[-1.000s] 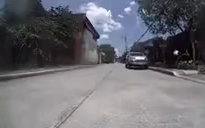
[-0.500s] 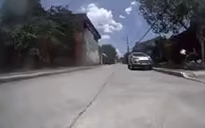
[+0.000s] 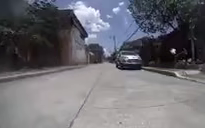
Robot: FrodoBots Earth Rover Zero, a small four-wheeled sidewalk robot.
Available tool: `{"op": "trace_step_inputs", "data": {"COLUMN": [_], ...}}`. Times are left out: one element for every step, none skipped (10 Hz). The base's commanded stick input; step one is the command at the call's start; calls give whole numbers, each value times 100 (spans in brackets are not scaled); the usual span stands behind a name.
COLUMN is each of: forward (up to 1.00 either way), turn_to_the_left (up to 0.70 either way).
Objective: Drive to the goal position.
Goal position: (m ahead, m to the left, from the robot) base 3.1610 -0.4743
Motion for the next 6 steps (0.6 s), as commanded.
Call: {"op": "trace_step_inputs", "data": {"forward": [100,100,100,100,100,100], "turn_to_the_left": [-18,-11,-5,0,-2,-39]}}
